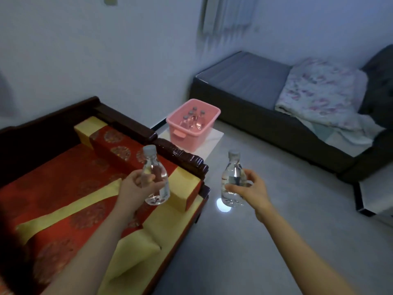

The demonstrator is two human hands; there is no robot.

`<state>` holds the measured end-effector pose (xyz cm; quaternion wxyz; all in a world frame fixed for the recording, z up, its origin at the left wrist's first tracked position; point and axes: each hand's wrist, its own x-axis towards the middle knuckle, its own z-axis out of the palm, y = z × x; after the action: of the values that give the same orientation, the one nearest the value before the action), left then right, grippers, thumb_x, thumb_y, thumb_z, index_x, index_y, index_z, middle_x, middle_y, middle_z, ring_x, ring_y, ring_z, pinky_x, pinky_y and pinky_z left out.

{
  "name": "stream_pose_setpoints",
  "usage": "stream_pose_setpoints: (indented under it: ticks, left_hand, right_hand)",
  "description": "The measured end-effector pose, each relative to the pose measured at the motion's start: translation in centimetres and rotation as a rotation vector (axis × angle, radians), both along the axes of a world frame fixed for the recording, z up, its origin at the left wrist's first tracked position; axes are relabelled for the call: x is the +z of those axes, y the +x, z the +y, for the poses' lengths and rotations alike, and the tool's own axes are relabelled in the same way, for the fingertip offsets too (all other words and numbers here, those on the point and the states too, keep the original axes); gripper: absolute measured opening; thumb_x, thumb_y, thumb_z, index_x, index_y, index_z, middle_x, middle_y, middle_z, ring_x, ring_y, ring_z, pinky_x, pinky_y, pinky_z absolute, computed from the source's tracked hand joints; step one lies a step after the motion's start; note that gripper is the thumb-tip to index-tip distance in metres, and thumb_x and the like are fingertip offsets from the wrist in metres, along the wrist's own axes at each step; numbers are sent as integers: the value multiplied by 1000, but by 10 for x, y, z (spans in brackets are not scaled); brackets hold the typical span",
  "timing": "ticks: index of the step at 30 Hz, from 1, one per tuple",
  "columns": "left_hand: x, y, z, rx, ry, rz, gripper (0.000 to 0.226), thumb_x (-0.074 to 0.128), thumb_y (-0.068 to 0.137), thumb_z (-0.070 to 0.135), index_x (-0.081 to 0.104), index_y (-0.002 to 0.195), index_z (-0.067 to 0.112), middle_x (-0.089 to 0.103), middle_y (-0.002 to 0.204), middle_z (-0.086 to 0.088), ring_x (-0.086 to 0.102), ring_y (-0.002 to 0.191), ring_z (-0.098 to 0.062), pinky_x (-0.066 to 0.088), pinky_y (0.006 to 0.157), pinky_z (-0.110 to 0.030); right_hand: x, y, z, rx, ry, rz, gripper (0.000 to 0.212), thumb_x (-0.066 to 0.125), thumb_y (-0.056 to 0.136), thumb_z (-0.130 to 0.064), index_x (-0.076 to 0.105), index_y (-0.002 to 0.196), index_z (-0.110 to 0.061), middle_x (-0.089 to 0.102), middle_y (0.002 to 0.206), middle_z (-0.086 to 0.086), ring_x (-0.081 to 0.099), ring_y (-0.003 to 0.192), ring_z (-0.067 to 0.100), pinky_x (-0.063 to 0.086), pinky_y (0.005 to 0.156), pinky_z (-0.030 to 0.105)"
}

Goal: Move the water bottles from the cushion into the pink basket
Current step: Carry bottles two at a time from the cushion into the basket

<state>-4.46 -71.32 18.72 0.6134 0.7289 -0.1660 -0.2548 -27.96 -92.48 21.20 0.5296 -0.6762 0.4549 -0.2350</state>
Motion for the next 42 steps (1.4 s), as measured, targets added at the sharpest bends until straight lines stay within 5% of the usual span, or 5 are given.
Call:
stream_pose_setpoints:
  ticks: [8, 14, 19, 35, 42]
  left_hand:
    - [-9, 6, -125, -68, 44, -7, 46, 90, 57, 13, 62, 92, 25, 71, 95, 0, 66, 89, -14, 53, 77, -31]
    - [-11, 51, -259, -45, 1, -43, 47, 89, 57, 13, 57, 87, 30, 63, 88, 11, 61, 76, 3, 47, 56, -11]
    - [-11, 86, -339, 13, 28, -39, 62, 93, 53, 21, 59, 104, 19, 65, 107, -5, 63, 98, -20, 53, 87, -40]
    - [-15, 142, -480, 425, 42, -71, 53, 91, 45, 28, 59, 88, 29, 69, 91, 5, 65, 86, -10, 48, 69, -23]
    - [-18, 142, -528, 581, 70, -43, 86, 88, 36, 45, 57, 112, 19, 68, 98, 5, 66, 88, -8, 48, 69, -22]
  right_hand:
    - [-16, -2, -120, -47, 34, 4, 60, 91, 57, -21, 59, 107, -26, 64, 106, -2, 65, 92, 17, 48, 67, 25]
    - [-6, 45, -252, -70, 38, -43, 60, 89, 59, -16, 57, 109, -22, 63, 108, 3, 65, 95, 22, 52, 76, 32]
    - [9, 81, -345, -43, 50, -45, 69, 87, 63, -14, 52, 122, -17, 58, 114, 1, 62, 98, 19, 47, 69, 24]
    - [-6, 187, -614, 303, 48, 8, 58, 88, 60, -18, 52, 99, -40, 59, 110, -2, 62, 96, 17, 47, 66, 26]
    - [-20, 248, -690, 453, 62, 34, 60, 89, 57, -18, 52, 99, -39, 60, 106, -4, 62, 90, 12, 45, 63, 23]
